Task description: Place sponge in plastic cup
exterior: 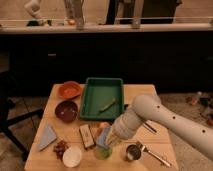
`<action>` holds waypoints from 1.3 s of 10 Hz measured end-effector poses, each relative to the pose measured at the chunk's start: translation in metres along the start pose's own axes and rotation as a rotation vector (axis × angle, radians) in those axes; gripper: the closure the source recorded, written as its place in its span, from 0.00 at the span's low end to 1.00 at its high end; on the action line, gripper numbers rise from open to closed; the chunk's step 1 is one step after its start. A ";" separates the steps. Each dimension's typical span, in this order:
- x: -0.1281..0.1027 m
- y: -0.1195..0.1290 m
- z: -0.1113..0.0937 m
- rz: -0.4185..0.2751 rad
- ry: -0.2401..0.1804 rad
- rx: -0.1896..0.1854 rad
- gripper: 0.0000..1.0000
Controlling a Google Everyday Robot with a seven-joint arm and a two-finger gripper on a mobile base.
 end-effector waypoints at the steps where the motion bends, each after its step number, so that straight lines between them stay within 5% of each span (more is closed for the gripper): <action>1: -0.001 0.005 0.000 -0.004 -0.006 0.014 1.00; 9: -0.013 0.004 0.028 -0.051 -0.119 0.073 1.00; 13: -0.014 0.005 0.032 -0.057 -0.136 0.072 0.97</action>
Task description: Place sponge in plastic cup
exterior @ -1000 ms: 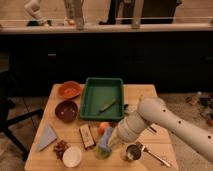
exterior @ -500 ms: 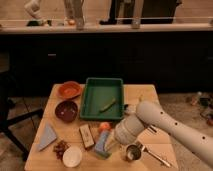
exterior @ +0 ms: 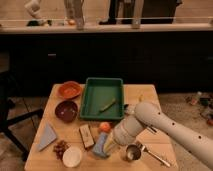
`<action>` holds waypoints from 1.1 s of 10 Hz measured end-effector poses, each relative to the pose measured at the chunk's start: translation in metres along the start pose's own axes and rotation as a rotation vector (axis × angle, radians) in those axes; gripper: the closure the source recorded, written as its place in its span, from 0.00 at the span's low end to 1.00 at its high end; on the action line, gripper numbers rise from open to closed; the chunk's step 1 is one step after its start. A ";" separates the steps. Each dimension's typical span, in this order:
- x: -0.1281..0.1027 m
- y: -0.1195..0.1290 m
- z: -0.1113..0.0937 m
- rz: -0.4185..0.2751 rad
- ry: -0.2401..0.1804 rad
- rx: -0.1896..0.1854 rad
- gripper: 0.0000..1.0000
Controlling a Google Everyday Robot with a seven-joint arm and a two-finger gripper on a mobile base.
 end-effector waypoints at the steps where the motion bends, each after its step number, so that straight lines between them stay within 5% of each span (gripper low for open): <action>1: 0.000 0.000 0.000 0.000 0.000 0.000 0.89; 7: 0.000 0.000 0.000 0.000 0.000 0.000 0.28; 11: 0.000 0.000 0.000 0.000 0.000 0.000 0.20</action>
